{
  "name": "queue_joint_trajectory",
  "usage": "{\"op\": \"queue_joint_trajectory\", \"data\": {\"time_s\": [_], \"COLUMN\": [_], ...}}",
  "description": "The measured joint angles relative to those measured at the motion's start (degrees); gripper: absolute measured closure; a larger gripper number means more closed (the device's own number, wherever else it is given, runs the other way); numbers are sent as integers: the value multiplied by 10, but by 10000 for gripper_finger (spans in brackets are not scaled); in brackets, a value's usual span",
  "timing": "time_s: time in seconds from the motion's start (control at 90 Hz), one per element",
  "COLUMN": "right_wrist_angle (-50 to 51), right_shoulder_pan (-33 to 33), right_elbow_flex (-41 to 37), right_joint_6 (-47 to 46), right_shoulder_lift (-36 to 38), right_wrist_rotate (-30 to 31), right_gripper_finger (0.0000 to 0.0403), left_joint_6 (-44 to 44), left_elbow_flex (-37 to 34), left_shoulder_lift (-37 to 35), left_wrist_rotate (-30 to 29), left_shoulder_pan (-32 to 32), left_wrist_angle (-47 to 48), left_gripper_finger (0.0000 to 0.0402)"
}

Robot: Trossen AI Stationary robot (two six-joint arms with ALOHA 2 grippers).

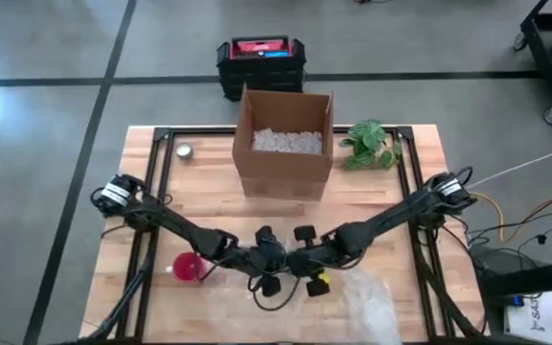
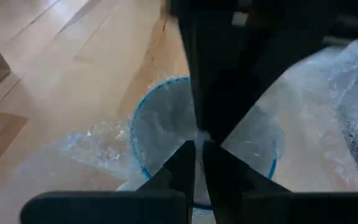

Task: Wrap mug
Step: Wrap the white mug with bubble wrap

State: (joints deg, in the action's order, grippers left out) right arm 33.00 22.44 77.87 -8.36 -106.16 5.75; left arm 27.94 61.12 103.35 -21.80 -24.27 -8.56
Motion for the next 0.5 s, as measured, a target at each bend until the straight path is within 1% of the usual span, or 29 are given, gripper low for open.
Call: {"op": "queue_joint_trajectory", "data": {"time_s": [0.156,0.267,0.378,0.5], "right_wrist_angle": [-19,-7,46,78], "right_shoulder_pan": [-15,-18,-16,-7], "right_elbow_flex": [0,8,27,47], "right_joint_6": [1,5,9,6], "right_shoulder_lift": [-30,-29,-6,43], "right_wrist_rotate": [-10,-17,-19,-19], "right_gripper_finger": [403,403,403,403], "left_joint_6": [0,0,-1,-3], "left_elbow_flex": [0,0,0,0], "left_shoulder_lift": [0,1,1,1], "left_wrist_rotate": [2,1,2,2], "left_shoulder_pan": [0,0,0,0], "left_wrist_angle": [-8,-15,-16,-15], "left_gripper_finger": [381,381,381,381]}}
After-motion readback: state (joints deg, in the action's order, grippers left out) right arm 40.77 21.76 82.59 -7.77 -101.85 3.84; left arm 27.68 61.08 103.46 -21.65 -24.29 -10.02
